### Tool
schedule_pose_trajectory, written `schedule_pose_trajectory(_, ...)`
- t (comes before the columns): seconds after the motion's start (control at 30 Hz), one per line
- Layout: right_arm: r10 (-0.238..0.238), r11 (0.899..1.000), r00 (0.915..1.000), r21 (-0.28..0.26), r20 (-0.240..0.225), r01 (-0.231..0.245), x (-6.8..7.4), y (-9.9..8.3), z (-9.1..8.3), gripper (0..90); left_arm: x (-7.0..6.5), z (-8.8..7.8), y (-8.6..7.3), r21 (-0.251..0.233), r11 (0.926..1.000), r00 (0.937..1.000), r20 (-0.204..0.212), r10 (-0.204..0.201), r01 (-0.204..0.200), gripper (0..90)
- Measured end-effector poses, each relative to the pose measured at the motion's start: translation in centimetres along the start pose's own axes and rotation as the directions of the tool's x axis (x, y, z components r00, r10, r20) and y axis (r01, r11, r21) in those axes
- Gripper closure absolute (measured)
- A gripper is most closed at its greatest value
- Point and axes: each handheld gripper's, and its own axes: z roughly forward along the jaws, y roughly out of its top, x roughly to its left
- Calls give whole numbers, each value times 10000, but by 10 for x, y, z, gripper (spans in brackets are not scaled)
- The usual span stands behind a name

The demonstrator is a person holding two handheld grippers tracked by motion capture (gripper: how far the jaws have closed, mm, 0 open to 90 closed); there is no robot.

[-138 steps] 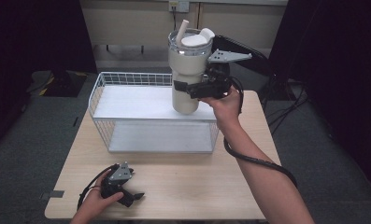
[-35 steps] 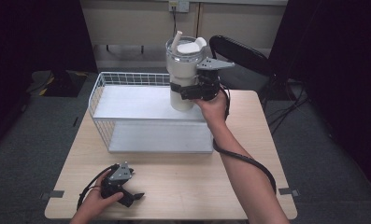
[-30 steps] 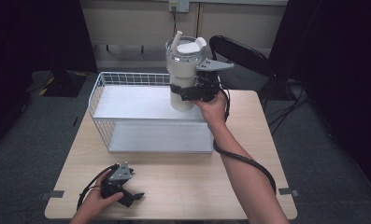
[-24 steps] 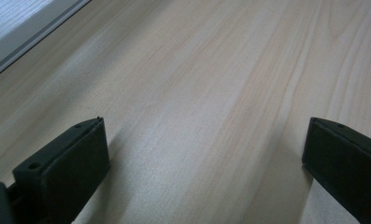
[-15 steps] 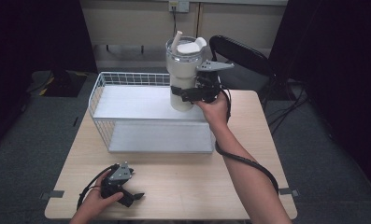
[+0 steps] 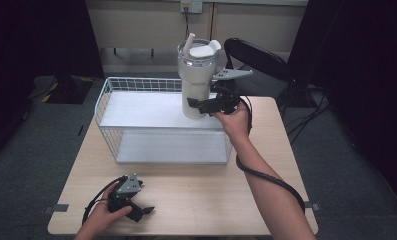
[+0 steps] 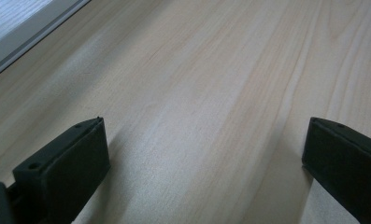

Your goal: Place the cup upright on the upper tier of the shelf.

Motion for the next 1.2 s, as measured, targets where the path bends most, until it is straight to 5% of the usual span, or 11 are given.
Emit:
schedule_pose_trajectory(0.33, -394, 9989, 9992, 259, -29, 395, 9, -10, -28, 79, 0, 0, 0, -3, 10000, 10000, -2, -14, 14, 0)
schedule_pose_trajectory(0.7, -578, 9982, 9945, -213, -877, 561, 24, -19, -63, 80, 0, 0, 0, -23, 10000, 10000, -16, -11, 11, 0)
schedule_pose_trajectory(1.2, -784, 9969, 9849, -166, -1545, 768, 47, -47, -77, 84, 0, 0, 0, -17, 10000, 10000, -6, -13, 13, 0)
